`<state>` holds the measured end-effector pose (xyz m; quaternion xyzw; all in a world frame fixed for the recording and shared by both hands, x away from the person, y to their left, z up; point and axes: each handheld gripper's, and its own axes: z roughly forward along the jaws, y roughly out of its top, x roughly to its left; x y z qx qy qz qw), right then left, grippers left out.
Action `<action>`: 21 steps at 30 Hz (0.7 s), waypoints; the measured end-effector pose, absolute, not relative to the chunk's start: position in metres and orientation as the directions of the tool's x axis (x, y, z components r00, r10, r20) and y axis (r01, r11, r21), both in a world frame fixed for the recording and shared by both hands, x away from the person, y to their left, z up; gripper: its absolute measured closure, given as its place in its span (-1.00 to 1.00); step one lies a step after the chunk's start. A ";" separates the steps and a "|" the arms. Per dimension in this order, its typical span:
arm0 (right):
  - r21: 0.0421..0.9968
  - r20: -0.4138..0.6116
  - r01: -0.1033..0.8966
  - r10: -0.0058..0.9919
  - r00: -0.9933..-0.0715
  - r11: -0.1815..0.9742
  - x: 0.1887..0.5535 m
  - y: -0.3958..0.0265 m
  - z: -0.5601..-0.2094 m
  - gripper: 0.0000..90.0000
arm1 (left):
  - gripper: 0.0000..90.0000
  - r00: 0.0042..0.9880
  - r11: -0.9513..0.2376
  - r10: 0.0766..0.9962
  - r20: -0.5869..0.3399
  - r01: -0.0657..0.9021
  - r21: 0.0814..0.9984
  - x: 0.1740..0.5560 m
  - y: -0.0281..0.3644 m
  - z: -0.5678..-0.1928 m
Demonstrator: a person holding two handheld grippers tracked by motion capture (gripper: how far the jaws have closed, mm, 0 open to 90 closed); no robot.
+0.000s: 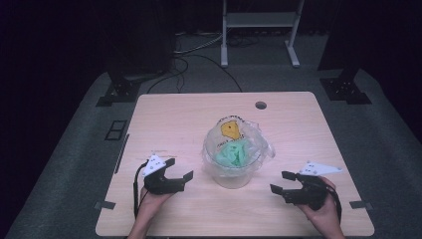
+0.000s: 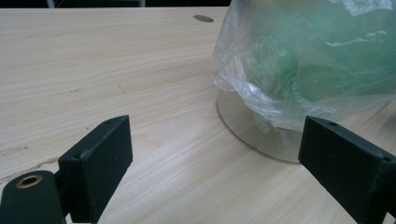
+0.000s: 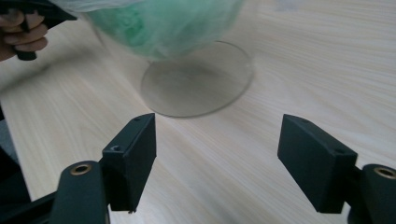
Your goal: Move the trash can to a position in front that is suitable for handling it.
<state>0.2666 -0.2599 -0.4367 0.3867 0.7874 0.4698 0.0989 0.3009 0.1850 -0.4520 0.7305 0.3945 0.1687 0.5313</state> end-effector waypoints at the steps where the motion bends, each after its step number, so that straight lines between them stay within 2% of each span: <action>1: 0.806 0.179 0.512 0.701 -0.690 0.298 0.268 -0.249 -0.435 -0.41 | -0.80 0.626 -0.113 0.761 -0.174 0.392 0.913 0.301 0.188 -0.450; 7: 0.796 0.175 0.511 0.684 -0.708 0.325 0.274 -0.225 -0.430 -0.41 | -0.80 0.599 -0.075 0.778 -0.190 0.389 0.918 0.301 0.197 -0.445; 21: 0.782 0.132 0.499 0.682 -0.720 0.374 0.301 -0.191 -0.430 -0.43 | -0.80 0.613 -0.069 0.767 -0.186 0.368 0.927 0.299 0.198 -0.436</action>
